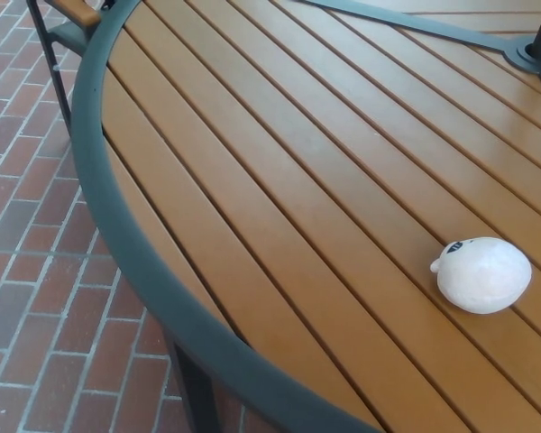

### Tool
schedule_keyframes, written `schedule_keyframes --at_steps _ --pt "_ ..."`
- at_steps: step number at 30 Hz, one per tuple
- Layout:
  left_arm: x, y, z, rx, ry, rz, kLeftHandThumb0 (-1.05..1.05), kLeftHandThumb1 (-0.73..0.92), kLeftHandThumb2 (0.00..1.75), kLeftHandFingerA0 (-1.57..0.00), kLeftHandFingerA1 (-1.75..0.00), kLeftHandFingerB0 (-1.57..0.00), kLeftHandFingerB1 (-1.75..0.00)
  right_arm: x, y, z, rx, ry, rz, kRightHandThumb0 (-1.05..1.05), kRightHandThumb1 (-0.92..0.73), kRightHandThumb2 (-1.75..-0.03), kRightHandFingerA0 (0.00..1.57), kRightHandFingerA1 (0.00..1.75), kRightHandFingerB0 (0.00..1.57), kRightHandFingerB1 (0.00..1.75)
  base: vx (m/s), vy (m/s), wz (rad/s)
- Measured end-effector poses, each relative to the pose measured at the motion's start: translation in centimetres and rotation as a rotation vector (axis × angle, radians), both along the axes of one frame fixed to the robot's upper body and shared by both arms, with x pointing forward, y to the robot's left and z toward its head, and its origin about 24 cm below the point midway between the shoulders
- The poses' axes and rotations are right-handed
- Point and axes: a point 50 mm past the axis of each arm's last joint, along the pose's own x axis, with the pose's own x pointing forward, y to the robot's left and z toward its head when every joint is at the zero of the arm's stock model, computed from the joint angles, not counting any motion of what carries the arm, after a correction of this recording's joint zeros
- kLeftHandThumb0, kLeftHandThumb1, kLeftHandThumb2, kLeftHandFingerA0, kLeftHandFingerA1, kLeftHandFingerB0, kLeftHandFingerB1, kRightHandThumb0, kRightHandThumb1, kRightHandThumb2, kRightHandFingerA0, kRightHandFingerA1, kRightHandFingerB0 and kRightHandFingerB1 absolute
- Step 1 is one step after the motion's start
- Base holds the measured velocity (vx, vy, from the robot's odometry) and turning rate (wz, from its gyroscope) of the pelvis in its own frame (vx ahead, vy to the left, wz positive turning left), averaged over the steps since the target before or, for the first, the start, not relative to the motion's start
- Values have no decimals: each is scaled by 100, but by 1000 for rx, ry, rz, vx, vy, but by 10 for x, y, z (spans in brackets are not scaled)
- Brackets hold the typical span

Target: The robot uses its right hand to pick up the emotional support dumpling kept on the square table outside, turn around and walk towards the round table and place it in middle of the desk

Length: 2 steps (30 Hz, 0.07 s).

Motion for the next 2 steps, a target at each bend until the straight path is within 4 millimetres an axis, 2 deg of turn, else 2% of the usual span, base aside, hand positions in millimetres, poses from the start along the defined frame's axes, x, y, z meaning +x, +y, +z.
schedule_keyframes --at_steps 2 --pt "0 -6 -3 -23 -52 79 24 58 71 -73 -96 -63 -77 0 0 0 0 0 0 -44 -74 -62 43 39 34 36 0 0 0"
